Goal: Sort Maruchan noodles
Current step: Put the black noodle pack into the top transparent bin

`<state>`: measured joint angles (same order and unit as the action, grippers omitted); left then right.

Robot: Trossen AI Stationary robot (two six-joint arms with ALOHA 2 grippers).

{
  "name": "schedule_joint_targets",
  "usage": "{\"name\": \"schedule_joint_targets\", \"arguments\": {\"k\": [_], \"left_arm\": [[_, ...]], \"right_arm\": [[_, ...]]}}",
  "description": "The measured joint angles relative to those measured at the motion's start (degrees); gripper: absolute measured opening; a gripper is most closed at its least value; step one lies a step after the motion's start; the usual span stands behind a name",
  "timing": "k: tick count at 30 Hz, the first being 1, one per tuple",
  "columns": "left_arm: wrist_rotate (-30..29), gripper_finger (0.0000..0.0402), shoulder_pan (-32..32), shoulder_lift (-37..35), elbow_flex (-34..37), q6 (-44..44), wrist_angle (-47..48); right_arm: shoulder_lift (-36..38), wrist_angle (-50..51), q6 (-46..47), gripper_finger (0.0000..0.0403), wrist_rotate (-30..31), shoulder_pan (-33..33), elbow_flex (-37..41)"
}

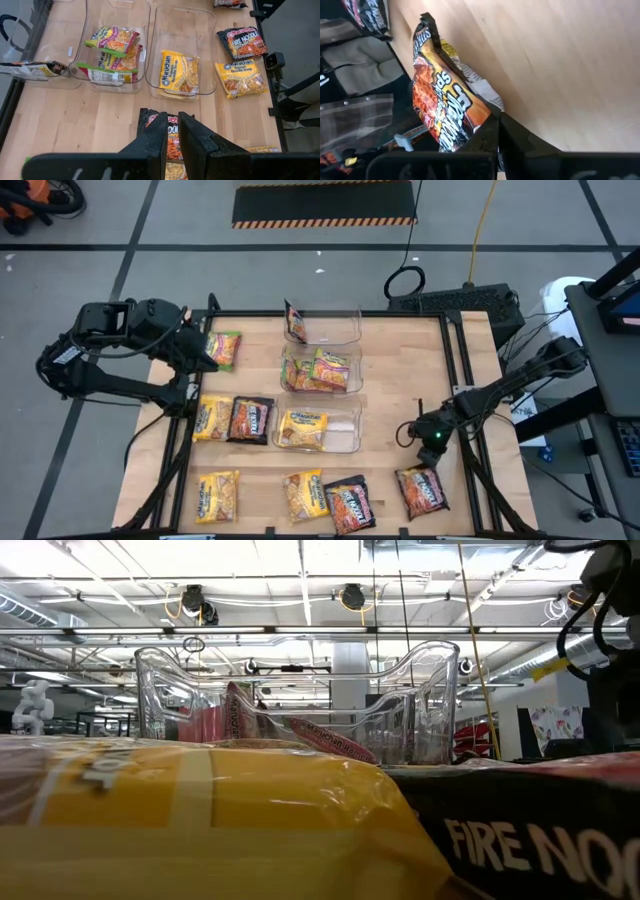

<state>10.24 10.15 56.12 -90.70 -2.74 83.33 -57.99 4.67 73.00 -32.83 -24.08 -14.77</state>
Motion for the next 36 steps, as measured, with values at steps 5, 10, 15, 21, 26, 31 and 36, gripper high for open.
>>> {"name": "schedule_joint_targets", "arguments": {"k": [5,10,15,21,26,31,36], "left_arm": [[0.00,0.0049,-0.01,0.01,0.00,0.01,0.00],[0.00,0.0049,-0.02,0.11,0.00,0.00,-0.08],[0.00,0.0049,-0.02,0.12,0.00,0.09,-0.90],[0.00,0.0049,-0.01,0.11,0.00,0.22,-0.92],[0.00,0.0049,-0.02,0.11,0.00,0.24,-0.92],[0.00,0.0049,-0.02,0.11,0.00,0.37,-0.92],[-0.02,0.0049,-0.02,0.11,0.00,0.50,-0.92]], "right_arm": [[2.08,-0.13,-1.13,0.0000,3.19,0.14,-1.18],[4.88,-0.02,-1.43,0.0000,8.56,0.14,-1.57],[8.25,0.32,-1.96,0.0000,14.76,0.14,-1.57],[12.17,1.35,-3.76,0.0000,22.25,0.16,-1.57],[15.02,2.90,-6.13,0.0000,27.23,0.16,-1.57],[18.14,6.91,-6.67,0.0000,29.86,0.14,-1.57],[21.96,9.31,-8.60,0.0000,34.85,0.16,-1.57]]}}
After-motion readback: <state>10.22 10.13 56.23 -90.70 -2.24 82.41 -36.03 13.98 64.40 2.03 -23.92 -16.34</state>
